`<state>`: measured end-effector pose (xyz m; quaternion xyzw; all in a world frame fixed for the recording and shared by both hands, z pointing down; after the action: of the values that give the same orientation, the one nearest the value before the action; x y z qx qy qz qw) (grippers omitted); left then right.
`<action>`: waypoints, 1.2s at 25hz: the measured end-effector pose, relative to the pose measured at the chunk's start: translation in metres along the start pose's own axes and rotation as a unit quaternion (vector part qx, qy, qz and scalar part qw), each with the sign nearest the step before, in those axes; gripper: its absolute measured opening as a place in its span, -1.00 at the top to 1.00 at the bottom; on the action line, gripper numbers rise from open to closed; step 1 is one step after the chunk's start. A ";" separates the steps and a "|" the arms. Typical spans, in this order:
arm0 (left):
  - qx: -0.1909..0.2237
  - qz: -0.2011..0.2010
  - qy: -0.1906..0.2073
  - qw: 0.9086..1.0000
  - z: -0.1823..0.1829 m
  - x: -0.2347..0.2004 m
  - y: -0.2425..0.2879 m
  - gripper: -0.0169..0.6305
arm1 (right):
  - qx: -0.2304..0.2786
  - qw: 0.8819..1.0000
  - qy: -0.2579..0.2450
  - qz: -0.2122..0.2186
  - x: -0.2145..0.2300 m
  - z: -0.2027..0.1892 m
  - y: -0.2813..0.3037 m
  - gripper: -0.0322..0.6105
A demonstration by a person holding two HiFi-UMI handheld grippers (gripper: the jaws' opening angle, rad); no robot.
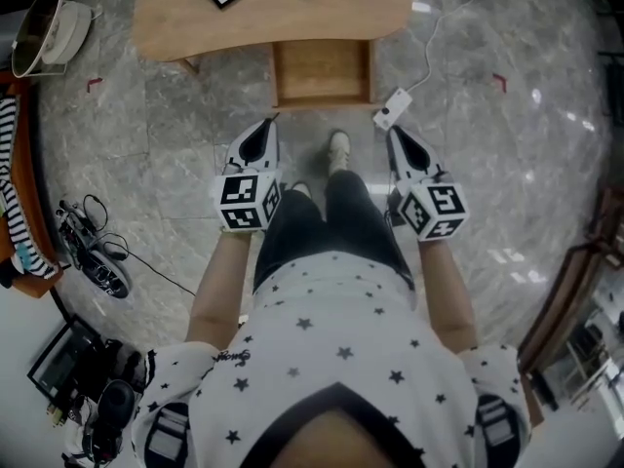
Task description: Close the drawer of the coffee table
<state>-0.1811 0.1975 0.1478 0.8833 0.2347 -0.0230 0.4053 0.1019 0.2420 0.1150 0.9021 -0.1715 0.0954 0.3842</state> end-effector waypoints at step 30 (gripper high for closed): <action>-0.129 0.050 -0.045 0.989 -0.153 -0.081 0.180 0.94 | -0.120 0.991 0.006 -0.053 0.134 -0.133 0.168 0.87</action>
<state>-0.1981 0.1757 0.3964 0.8323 0.1730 -0.0126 0.5264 0.1555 0.1982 0.3582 0.8569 -0.1310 0.0594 0.4950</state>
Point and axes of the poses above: the fingertips, and each gripper's own axes: y forward along the fingers, x to its right, z out of its top, the point moved 8 cm from there along -y, backward along the fingers, and after that the axes turned 11 degrees about -x, right-handed, at the moved point
